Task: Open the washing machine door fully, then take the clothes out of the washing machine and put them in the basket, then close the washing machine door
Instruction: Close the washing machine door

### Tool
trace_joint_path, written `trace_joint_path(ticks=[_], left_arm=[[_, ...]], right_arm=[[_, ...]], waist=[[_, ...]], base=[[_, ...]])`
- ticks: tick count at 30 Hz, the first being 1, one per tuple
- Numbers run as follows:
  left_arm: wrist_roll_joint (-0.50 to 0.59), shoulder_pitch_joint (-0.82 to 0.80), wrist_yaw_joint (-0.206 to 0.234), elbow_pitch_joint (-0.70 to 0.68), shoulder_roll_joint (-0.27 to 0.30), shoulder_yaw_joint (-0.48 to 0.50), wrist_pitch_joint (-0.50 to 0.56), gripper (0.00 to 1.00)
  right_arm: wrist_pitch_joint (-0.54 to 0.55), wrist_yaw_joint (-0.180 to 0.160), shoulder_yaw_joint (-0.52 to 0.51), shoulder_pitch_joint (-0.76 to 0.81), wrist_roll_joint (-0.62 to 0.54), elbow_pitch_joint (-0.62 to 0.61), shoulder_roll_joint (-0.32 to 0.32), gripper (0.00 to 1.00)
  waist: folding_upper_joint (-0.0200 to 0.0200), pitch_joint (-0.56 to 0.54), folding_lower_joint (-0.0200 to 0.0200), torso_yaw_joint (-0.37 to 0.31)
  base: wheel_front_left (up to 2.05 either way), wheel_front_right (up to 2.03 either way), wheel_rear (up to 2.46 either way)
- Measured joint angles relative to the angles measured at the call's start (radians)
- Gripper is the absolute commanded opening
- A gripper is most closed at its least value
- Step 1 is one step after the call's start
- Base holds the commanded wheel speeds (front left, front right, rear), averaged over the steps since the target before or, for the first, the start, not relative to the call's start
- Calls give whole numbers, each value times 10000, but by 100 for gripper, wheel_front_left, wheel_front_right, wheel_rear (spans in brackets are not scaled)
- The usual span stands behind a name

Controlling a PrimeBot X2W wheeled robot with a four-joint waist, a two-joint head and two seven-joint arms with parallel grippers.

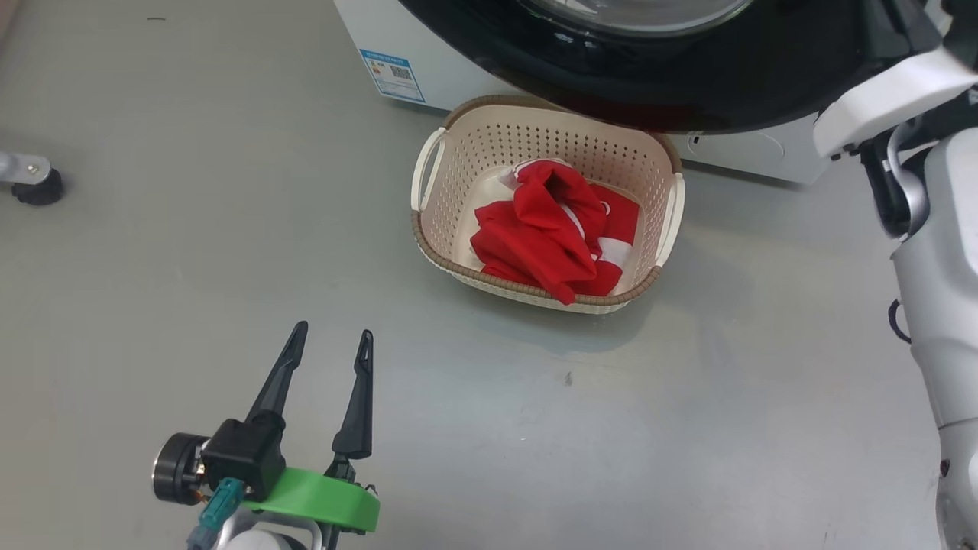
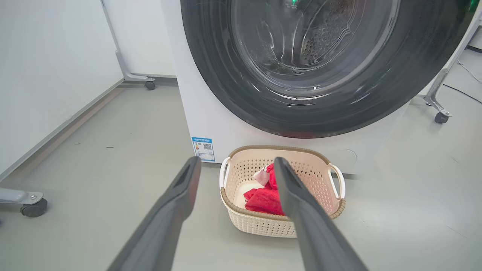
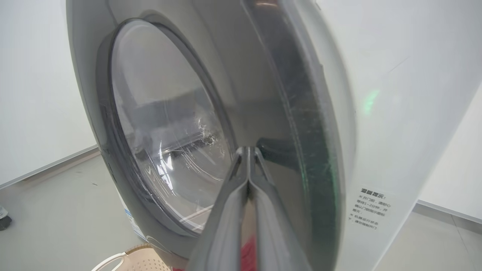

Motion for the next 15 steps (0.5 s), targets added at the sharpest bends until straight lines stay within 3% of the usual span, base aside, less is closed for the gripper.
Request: trace_joint_path(ticks=[15], left_arm=[[-163,-664,-238,38,-77,-414,-84,100]], right_arm=[[104,-115,-608,-2054,111,748,-527,0]], waist=[[0,931,0,438]], base=[[0,0,0]])
